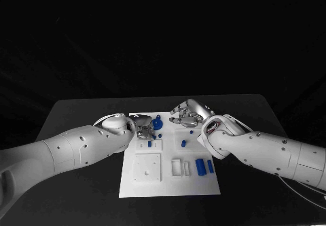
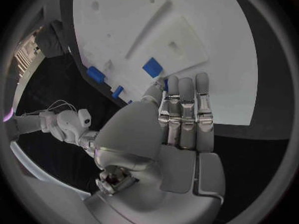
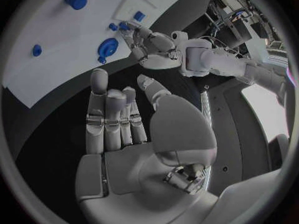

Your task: Assemble the parts on the task board

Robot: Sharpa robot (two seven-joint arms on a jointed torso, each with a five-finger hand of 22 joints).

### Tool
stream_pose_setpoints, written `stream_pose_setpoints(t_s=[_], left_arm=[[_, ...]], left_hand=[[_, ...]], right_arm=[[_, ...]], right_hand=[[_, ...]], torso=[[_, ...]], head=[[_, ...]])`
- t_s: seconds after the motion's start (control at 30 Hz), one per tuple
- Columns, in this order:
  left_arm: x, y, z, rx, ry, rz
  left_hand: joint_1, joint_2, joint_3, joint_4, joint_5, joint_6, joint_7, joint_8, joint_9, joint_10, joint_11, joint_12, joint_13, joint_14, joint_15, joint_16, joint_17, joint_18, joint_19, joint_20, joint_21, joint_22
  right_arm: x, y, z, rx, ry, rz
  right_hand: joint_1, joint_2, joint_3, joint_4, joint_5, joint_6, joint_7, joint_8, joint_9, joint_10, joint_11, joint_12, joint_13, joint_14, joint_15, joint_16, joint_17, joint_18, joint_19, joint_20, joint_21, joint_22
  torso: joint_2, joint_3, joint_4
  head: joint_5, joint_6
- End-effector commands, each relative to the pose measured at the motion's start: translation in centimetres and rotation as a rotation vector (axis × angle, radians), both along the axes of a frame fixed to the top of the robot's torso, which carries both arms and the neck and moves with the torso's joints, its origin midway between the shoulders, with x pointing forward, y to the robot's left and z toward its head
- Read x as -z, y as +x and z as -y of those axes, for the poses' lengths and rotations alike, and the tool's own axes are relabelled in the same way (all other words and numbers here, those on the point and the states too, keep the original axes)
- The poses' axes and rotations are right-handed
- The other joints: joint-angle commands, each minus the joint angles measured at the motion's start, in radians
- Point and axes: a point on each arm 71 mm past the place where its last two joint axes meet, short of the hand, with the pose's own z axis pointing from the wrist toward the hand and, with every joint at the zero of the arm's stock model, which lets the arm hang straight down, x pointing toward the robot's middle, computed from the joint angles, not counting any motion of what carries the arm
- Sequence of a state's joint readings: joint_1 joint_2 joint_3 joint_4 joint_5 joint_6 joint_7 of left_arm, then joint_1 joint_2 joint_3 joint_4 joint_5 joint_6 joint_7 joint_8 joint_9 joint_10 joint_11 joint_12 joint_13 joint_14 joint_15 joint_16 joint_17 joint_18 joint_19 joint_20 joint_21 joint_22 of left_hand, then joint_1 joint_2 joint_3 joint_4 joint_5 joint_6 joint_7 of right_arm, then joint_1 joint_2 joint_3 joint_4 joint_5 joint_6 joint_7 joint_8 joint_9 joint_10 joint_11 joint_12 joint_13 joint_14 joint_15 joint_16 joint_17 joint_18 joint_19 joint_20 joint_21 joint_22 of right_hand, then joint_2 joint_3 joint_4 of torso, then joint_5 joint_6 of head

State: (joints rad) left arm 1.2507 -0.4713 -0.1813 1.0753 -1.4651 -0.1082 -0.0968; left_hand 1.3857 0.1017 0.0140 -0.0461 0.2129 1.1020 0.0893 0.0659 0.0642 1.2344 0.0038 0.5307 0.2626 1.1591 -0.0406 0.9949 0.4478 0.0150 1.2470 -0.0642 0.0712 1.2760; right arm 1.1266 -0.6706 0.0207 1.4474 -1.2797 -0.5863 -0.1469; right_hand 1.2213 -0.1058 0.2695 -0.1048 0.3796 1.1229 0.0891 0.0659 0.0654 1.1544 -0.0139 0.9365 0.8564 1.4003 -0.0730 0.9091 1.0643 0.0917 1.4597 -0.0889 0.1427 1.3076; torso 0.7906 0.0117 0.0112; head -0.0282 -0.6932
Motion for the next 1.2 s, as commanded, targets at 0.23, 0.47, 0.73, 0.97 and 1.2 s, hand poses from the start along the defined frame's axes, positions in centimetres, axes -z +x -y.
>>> stream_pose_setpoints(t_s=[0.23, 0.47, 0.73, 0.97, 1.2], left_arm=[[0.8, -0.4, 0.4, 0.026, -0.01, -0.038], [0.7, -0.1, 0.0, 0.008, -0.011, -0.023], [0.3, 0.2, -0.5, -0.01, -0.048, 0.027], [-0.4, 0.5, -1.4, -0.09, -0.25, 0.036], [-1.3, 0.8, -2.8, -0.209, -0.484, -0.027]], left_hand=[[0.004, 0.041, 0.042, -0.038, 0.031, 0.029, -0.005, -0.002, 0.0, 0.025, 0.001, -0.03, -0.019, -0.003, -0.006, 0.004, -0.002, 0.018, -0.005, -0.002, 0.003, 0.023], [0.005, 0.048, 0.057, -0.074, 0.039, 0.083, -0.017, -0.003, 0.004, 0.058, -0.005, -0.051, -0.03, 0.014, -0.013, 0.003, -0.002, 0.02, 0.004, -0.008, 0.008, 0.046], [-0.016, 0.041, 0.065, -0.084, 0.094, 0.115, -0.027, -0.002, 0.011, 0.087, -0.013, -0.052, -0.026, 0.037, -0.022, 0.013, 0.005, 0.019, 0.023, -0.017, 0.016, 0.052], [-0.049, 0.024, 0.099, -0.102, 0.15, 0.135, -0.033, -0.002, 0.013, 0.102, -0.019, -0.046, -0.011, 0.048, -0.027, 0.024, 0.02, 0.014, 0.024, -0.025, 0.04, 0.054], [-0.072, 0.02, 0.122, -0.114, 0.158, 0.141, -0.035, -0.002, 0.016, 0.108, -0.021, -0.049, -0.004, 0.051, -0.031, 0.023, 0.029, 0.013, 0.019, -0.028, 0.06, 0.053]], right_arm=[[0.0, -0.1, -0.1, -0.015, -0.006, -0.003], [0.0, -0.1, 0.0, -0.015, -0.007, -0.004], [0.0, 0.0, 0.0, -0.013, -0.006, -0.005], [0.1, 0.1, 0.3, -0.009, 0.002, -0.012], [0.3, 0.3, 0.7, -0.002, 0.022, -0.033]], right_hand=[[-0.01, 0.001, 0.001, 0.003, 0.003, -0.007, -0.001, -0.004, 0.0, 0.002, 0.0, -0.004, 0.001, 0.008, -0.001, -0.003, 0.002, -0.006, -0.006, -0.002, 0.005, 0.017], [-0.01, 0.001, 0.001, 0.003, 0.003, -0.007, -0.001, -0.004, 0.0, 0.002, 0.0, -0.004, 0.001, 0.008, -0.001, -0.003, 0.002, -0.006, -0.006, -0.002, 0.005, 0.017], [-0.01, 0.001, 0.001, 0.003, 0.003, -0.007, -0.001, -0.004, 0.0, 0.002, 0.0, -0.004, 0.001, 0.008, -0.001, -0.003, 0.002, -0.006, -0.006, -0.002, 0.005, 0.017], [-0.01, 0.001, 0.001, 0.003, 0.003, -0.007, -0.001, -0.004, 0.0, 0.002, 0.0, -0.004, 0.001, 0.008, -0.001, -0.003, 0.002, -0.006, -0.006, -0.002, 0.005, 0.017], [-0.009, 0.002, 0.002, 0.003, 0.003, -0.005, -0.001, -0.003, 0.0, 0.001, 0.0, -0.003, 0.003, 0.007, -0.001, -0.005, 0.001, -0.007, -0.007, -0.002, 0.005, 0.017]], torso=[[0.0, 0.0, 0.0002], [-0.001, 0.0006, 0.001], [-0.001, -0.0007, 0.0004], [-0.002, -0.0021, 0.0015], [-0.002, -0.0019, 0.0042]], head=[[-0.003, -0.001], [-0.004, -0.001], [-0.002, 0.002], [0.0, 0.008], [0.005, 0.017]])
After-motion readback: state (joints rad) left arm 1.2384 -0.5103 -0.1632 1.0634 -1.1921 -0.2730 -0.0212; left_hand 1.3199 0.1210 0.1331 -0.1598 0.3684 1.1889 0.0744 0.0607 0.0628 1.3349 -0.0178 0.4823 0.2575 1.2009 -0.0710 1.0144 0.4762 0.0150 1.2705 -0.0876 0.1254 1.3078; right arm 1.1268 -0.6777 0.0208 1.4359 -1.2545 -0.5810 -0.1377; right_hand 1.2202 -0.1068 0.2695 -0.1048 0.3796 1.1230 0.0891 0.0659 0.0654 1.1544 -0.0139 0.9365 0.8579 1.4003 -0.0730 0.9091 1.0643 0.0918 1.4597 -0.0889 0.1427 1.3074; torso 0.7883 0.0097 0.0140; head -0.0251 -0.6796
